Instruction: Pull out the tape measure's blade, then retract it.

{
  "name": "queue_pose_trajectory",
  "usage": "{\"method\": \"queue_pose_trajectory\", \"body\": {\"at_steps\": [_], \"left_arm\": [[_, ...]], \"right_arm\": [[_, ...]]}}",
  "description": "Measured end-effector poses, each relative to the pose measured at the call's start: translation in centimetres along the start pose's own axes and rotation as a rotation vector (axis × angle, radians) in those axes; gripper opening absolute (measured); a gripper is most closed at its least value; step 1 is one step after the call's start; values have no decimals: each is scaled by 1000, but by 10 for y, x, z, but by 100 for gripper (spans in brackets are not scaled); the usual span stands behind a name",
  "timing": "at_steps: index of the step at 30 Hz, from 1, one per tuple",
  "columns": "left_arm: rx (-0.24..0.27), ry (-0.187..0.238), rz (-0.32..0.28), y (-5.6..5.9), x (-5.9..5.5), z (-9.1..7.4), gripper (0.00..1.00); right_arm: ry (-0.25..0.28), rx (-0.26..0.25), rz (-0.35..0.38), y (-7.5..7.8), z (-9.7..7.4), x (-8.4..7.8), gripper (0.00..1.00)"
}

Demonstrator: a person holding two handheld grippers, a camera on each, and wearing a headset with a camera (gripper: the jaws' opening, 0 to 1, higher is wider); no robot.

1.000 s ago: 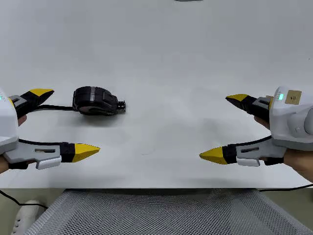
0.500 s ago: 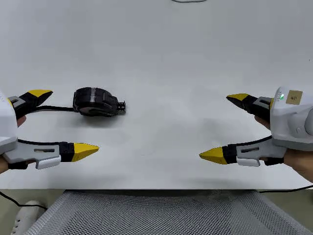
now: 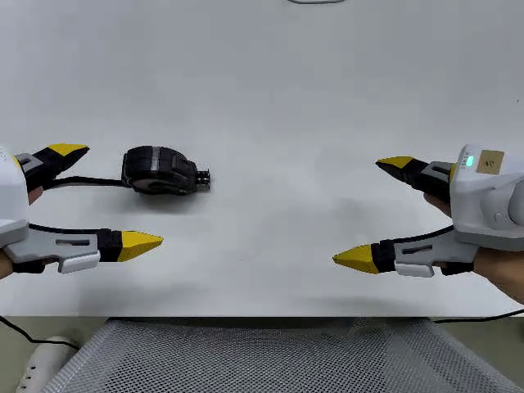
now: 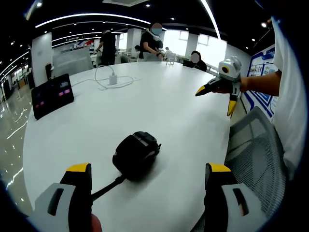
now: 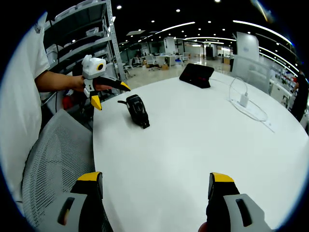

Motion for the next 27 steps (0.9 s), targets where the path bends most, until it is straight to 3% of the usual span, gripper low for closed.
{"method": "queue_pose_trajectory", "body": {"at_steps": [18,27], "left_arm": [[-25,-43,43,-16,4,12,79],[-58,-98,61,-21,1,22,68]], "right_arm": [[-2,37,-36,3,14,8,87],[-4,56,-48,6,19,10,86]]}}
Point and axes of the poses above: the centre of the closed fingertips' face, and the gripper's own axes: z roughly forward along the fingers, y roughly to its right, x roughly out of its top, the point moved 6 cm from there along -z, roughly backward along the fingers, and after that the axes turned 7 degrees about -x, right-handed, at the moved point
